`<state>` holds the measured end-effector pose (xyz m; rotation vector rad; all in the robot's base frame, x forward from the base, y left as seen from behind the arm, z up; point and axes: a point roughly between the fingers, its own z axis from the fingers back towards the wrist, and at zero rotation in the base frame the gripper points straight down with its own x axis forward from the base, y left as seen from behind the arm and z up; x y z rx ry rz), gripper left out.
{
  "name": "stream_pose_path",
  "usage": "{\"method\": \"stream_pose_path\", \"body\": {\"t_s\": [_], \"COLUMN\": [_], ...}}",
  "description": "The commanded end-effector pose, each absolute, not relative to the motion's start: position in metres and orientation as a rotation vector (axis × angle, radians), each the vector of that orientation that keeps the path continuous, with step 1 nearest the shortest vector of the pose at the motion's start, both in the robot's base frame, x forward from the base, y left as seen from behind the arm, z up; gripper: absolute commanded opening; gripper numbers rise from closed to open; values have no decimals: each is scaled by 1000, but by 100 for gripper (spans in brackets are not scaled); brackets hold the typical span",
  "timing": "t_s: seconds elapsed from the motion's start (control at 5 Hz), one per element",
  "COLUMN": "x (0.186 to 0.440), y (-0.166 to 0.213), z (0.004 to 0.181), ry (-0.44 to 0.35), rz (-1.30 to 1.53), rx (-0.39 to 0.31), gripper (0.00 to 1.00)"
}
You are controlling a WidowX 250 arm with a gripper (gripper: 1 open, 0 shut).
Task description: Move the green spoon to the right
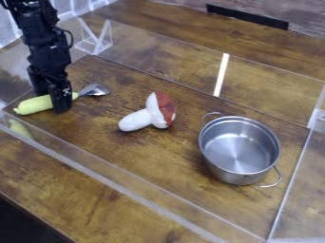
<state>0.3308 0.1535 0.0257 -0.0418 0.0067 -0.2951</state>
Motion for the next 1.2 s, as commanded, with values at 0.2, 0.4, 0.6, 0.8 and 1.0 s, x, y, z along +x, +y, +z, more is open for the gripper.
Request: {"method": "stream_pose_path", "body": {"t_s": [0.2,0.4,0.6,0.8,1.0], "x": [340,342,343,342,340], "y": [153,152,152,148,144], "z": [39,40,40,54,66], "ry": [-11,-10,-8,-3,0], "rz": [-300,-301,-303,-265,-228], "rx": [-49,-64,-82,-68,-56], "gripper": [0,0,0,0,0]}}
